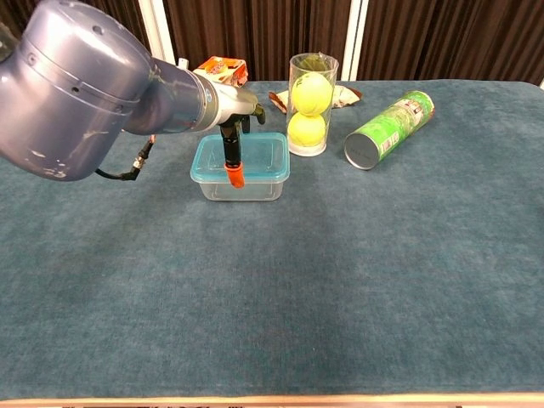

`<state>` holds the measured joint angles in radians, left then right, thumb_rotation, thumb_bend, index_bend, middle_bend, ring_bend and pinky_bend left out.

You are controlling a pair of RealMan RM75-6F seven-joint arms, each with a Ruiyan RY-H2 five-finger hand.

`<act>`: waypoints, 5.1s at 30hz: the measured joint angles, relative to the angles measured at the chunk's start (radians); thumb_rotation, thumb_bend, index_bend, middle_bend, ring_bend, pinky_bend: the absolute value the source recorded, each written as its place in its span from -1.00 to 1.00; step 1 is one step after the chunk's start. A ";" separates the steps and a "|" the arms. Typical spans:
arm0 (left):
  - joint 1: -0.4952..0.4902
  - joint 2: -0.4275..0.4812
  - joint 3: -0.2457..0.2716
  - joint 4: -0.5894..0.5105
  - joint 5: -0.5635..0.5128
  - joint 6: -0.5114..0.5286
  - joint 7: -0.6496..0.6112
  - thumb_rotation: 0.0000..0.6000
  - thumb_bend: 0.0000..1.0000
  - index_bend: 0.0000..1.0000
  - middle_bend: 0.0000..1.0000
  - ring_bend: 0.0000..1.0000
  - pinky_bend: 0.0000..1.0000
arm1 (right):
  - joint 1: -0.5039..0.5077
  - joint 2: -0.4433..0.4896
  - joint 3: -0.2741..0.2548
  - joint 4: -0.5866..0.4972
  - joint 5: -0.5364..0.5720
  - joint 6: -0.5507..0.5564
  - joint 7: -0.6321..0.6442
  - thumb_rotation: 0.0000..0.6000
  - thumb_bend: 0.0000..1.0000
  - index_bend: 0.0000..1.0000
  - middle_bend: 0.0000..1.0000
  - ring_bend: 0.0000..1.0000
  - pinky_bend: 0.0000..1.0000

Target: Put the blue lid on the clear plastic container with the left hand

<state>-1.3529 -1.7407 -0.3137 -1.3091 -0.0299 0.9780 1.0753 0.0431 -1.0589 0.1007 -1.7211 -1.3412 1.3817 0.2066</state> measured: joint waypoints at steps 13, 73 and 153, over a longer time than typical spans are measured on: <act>0.009 -0.009 0.002 0.014 0.007 -0.004 0.002 1.00 -0.77 -0.87 -0.45 -1.00 -1.00 | 0.000 0.000 0.001 -0.003 0.004 -0.002 0.000 1.00 -0.42 -0.80 -1.00 -1.00 -1.00; 0.112 0.107 0.023 -0.029 0.381 -0.088 -0.285 1.00 -0.27 -0.07 -0.18 -0.89 -1.00 | -0.005 -0.006 0.010 -0.010 0.031 0.001 -0.011 1.00 -0.42 -0.80 -1.00 -1.00 -1.00; -0.065 -0.178 -0.035 0.452 0.219 -0.238 -0.197 1.00 0.06 0.24 0.14 -0.73 -1.00 | -0.008 0.005 0.011 -0.026 0.048 -0.018 0.001 1.00 -0.42 -0.80 -1.00 -1.00 -1.00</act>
<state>-1.4177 -1.9192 -0.3487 -0.8569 0.1888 0.7402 0.8782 0.0352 -1.0534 0.1121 -1.7469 -1.2937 1.3639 0.2076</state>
